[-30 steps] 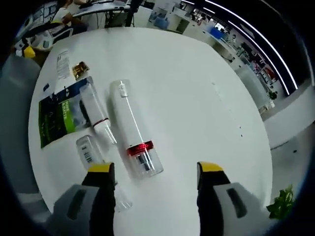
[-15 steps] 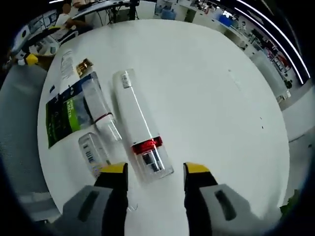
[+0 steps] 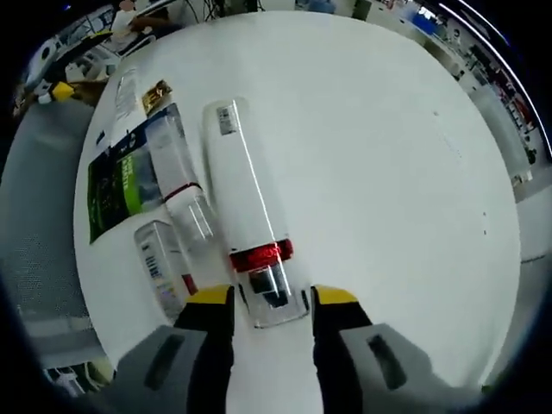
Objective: Arrange the skincare products in the storage area until every visible bottle or jar stands upright without overlapping.
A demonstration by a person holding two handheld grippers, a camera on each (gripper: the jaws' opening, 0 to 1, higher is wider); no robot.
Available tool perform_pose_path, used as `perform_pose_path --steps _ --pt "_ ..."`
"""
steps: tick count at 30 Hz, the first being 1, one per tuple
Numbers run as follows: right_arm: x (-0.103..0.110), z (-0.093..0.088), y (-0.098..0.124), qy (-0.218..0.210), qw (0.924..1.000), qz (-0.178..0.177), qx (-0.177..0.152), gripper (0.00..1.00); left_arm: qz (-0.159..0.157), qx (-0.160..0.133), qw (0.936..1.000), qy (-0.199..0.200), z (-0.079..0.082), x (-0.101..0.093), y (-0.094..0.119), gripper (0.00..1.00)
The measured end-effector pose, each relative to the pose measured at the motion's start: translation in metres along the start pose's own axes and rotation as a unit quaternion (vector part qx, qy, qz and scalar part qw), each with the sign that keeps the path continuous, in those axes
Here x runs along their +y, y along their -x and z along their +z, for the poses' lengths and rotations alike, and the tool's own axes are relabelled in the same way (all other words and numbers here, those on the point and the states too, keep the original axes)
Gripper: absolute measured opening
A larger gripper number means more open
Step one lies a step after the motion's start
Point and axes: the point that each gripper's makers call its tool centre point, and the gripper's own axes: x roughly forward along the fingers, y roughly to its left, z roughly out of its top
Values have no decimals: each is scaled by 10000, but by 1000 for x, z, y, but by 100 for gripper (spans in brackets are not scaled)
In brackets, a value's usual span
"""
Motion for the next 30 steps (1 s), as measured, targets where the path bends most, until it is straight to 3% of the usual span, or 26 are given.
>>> perform_pose_path --steps 9,15,30 --pt "-4 -2 -2 144 9996 213 119 31 6 24 10000 9 -1 0 -1 91" --pt "-5 -3 -3 611 9963 311 511 29 -20 -9 10000 -26 0 0 0 90" --pt "-9 -4 0 737 9952 73 634 27 -227 90 9993 -299 -3 -9 -1 91"
